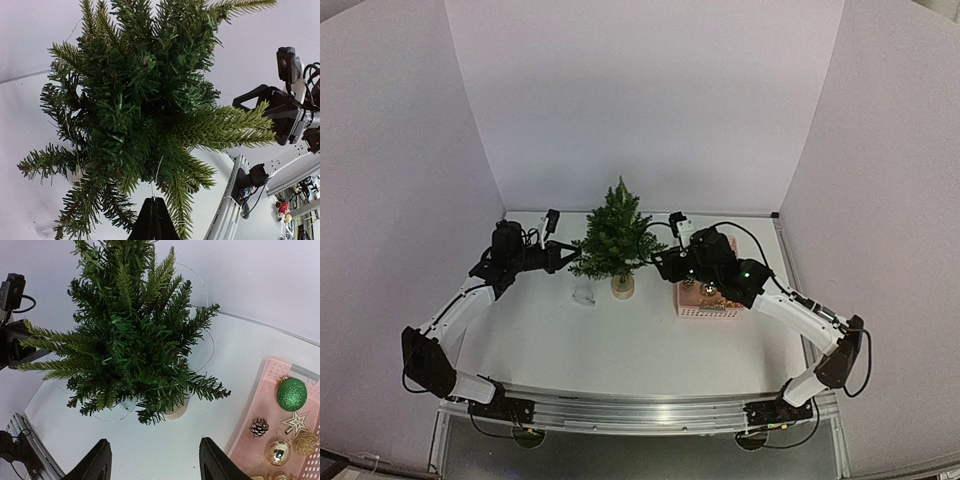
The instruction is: Decorate the small christmas tree
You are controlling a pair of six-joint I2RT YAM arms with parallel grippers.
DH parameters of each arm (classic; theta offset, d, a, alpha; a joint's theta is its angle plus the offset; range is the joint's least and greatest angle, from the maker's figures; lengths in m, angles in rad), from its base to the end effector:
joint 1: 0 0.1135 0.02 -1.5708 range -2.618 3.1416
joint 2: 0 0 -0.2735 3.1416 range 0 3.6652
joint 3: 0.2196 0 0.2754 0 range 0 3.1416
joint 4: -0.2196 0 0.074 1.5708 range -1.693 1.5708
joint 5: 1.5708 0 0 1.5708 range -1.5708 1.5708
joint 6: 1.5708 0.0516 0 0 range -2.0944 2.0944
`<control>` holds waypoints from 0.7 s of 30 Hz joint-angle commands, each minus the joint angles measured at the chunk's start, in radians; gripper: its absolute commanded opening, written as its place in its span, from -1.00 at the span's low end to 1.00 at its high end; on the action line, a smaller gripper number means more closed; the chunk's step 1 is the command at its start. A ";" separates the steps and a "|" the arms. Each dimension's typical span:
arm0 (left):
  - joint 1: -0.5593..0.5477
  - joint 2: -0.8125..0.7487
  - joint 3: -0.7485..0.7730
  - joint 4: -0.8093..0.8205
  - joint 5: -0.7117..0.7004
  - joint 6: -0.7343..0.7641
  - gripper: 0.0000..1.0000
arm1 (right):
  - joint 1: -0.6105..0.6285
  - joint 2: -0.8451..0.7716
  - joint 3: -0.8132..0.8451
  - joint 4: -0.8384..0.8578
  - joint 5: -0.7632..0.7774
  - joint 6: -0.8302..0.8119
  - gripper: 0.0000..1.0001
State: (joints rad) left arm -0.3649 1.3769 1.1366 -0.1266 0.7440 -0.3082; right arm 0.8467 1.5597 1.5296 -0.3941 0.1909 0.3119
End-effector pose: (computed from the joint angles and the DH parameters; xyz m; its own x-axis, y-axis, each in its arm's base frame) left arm 0.3118 -0.1565 0.3360 -0.5781 -0.0181 -0.8158 0.7113 0.4788 -0.5146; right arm 0.2730 0.2939 0.3875 -0.4501 -0.0541 -0.8914 -0.5073 0.8370 0.2053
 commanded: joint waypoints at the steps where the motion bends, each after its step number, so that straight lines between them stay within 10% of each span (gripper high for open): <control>1: 0.010 -0.005 0.040 0.099 -0.008 -0.046 -1.00 | -0.002 -0.001 0.042 0.009 -0.013 -0.004 0.15; 21: 0.011 0.133 0.224 0.270 0.019 -0.071 -1.00 | -0.003 0.010 0.049 0.009 -0.016 -0.011 0.15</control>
State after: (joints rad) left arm -0.3588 1.4767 1.2899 0.0676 0.7891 -0.3500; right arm 0.8467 1.5602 1.5375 -0.3931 0.1829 0.3115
